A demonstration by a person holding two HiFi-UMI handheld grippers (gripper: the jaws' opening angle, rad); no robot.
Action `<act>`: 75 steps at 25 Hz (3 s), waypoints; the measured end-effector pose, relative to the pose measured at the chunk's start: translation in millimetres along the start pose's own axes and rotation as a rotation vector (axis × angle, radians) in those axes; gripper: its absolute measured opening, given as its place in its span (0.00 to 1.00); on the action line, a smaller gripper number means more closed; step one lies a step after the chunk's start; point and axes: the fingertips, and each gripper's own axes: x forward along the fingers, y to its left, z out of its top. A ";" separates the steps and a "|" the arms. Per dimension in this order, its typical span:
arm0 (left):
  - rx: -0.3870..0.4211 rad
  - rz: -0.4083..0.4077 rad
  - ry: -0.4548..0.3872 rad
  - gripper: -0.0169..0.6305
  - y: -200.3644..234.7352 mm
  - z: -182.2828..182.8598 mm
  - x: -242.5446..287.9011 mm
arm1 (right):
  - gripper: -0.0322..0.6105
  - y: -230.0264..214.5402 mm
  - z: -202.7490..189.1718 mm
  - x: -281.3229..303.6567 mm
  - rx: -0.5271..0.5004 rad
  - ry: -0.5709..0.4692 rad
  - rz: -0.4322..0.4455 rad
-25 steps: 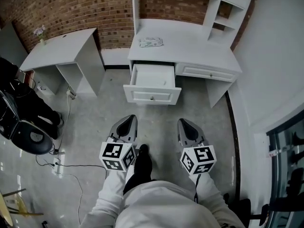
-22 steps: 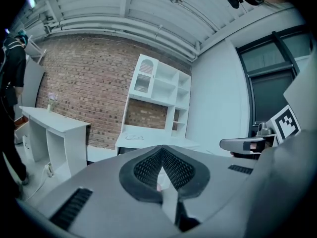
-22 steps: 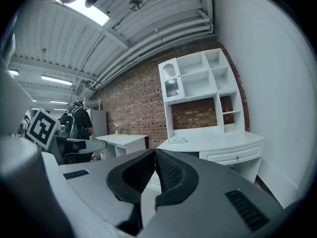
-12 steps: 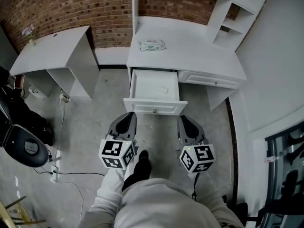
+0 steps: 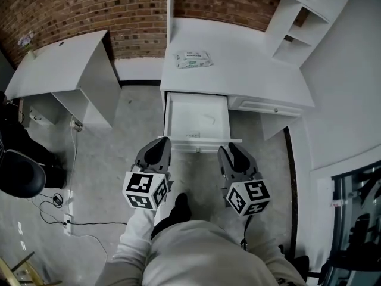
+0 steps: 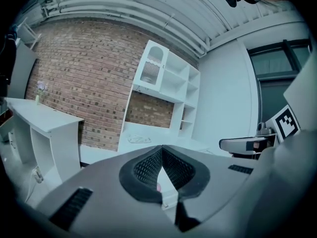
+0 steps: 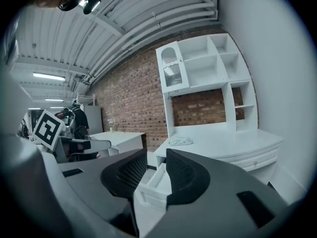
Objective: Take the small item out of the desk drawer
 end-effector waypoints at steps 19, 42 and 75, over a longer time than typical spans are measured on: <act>0.029 -0.036 0.041 0.05 25.0 2.2 60.1 | 0.47 -36.1 -6.9 64.8 0.003 0.058 0.051; -0.017 0.134 0.086 0.05 70.8 8.2 193.6 | 0.49 -139.7 -57.1 214.7 -0.145 0.370 0.279; -0.103 0.357 0.229 0.05 127.3 -35.1 216.9 | 0.47 -164.3 -264.4 317.3 -0.558 0.973 0.521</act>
